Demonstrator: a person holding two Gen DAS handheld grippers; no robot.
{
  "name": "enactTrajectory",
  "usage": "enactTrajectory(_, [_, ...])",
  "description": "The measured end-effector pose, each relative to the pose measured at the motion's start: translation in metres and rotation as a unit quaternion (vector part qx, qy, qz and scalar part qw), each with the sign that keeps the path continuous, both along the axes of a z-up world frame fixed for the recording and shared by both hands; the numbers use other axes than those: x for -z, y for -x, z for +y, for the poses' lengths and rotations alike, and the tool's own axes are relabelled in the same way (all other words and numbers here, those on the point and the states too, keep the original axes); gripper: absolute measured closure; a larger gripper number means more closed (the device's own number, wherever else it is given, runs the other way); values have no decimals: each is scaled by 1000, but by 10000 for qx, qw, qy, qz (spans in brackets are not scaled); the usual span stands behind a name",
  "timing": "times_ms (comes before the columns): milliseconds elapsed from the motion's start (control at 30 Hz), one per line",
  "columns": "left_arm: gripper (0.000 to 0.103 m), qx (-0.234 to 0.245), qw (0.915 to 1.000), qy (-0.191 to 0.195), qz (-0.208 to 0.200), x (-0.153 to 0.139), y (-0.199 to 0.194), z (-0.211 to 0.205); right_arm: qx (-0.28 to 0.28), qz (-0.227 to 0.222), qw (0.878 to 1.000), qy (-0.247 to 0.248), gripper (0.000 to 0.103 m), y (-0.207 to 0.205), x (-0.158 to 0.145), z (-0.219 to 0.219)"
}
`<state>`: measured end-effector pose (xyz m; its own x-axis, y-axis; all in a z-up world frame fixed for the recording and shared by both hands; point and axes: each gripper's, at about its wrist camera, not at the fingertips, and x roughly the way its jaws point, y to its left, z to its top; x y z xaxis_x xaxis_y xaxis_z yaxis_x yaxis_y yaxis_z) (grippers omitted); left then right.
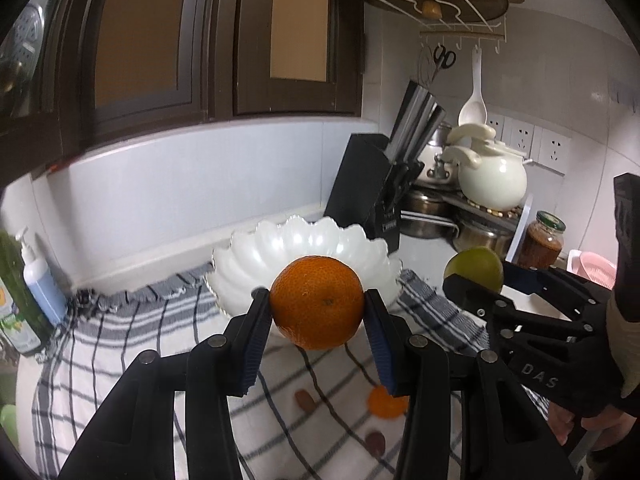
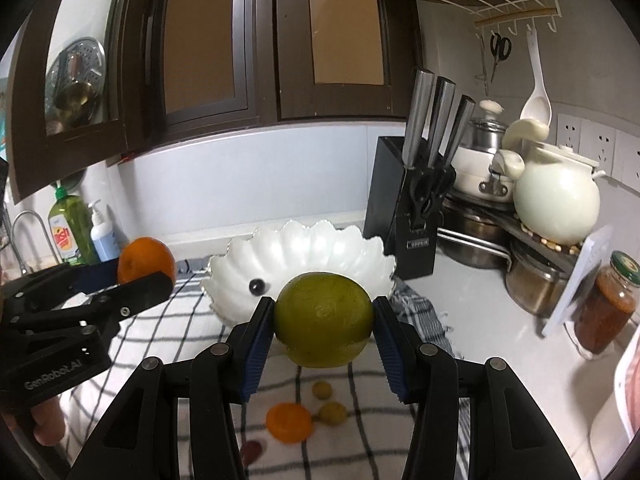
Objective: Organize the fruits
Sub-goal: 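Lift the citrus with the right tool toward the bowl while the left tool carries the mandarin there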
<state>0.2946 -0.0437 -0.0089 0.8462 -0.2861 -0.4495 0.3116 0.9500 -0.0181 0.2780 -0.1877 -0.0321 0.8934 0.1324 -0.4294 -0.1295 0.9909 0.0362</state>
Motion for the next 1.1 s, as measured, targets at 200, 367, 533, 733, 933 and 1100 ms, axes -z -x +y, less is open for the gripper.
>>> enactTrajectory(200, [57,-25,10000,2,-68,-8,-20,-1,-25,-29,10000,-7,53,-24,-5,1])
enactTrajectory(367, [57,-15,10000,-61,64,-11,-47,-3,-96,-43,9999,33,53,-48,-9,2])
enactTrajectory(533, [57,44,9996,-123,236,-12,-74,-5,-165,133,9998,-64,53,-79,-10,0])
enactTrajectory(733, [57,12,9983,-158,563,-6,-113,-10,-245,361,9990,58,53,-117,-7,0])
enactTrajectory(933, [57,23,9938,-158,1101,7,-156,-13,-346,690,9968,190,53,-153,2,3])
enactTrajectory(1100, [57,-47,9891,-334,1433,24,-188,-17,-406,1044,9931,334,53,-182,19,8])
